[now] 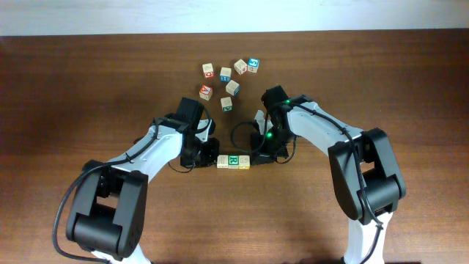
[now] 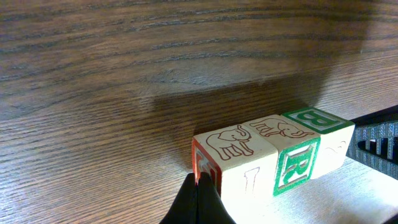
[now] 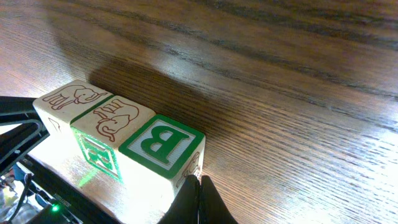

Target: Rotate 3 blocks

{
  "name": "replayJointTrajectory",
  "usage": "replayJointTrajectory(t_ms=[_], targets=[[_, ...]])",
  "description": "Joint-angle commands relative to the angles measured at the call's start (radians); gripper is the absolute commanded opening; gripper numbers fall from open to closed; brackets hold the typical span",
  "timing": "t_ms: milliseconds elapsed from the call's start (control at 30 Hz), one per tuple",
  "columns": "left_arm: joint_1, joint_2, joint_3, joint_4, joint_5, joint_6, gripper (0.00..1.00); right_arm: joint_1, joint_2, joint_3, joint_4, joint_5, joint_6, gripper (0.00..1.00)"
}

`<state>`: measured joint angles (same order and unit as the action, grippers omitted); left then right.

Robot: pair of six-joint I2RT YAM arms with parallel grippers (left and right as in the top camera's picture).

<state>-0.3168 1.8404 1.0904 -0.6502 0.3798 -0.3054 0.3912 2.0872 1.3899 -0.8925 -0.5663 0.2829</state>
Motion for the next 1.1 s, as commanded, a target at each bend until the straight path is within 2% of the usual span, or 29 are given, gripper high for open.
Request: replayJointTrajectory(t_ms=[0,400,600,867,1067], targets=[[-0.006,0.011,0.020,0.003,0.000,0.023,0.00,0.016,-0.003,-0.006,0.003,-0.025,-0.013,0.04],[0.006,0.011,0.028,-0.040,-0.035,0.024,0.00,-0.007,-0.003,-0.006,-0.046,0.025,0.014,0.04],[0.012,0.011,0.030,-0.038,-0.036,0.097,0.00,-0.005,-0.003,-0.006,-0.046,0.024,0.015,0.04],[0.012,0.011,0.030,-0.036,-0.036,0.098,0.00,-0.005,-0.003,-0.006,-0.026,0.024,0.146,0.04],[0.012,0.011,0.030,-0.035,-0.036,0.098,0.00,0.002,-0.003,-0.006,-0.015,0.025,0.164,0.04]])
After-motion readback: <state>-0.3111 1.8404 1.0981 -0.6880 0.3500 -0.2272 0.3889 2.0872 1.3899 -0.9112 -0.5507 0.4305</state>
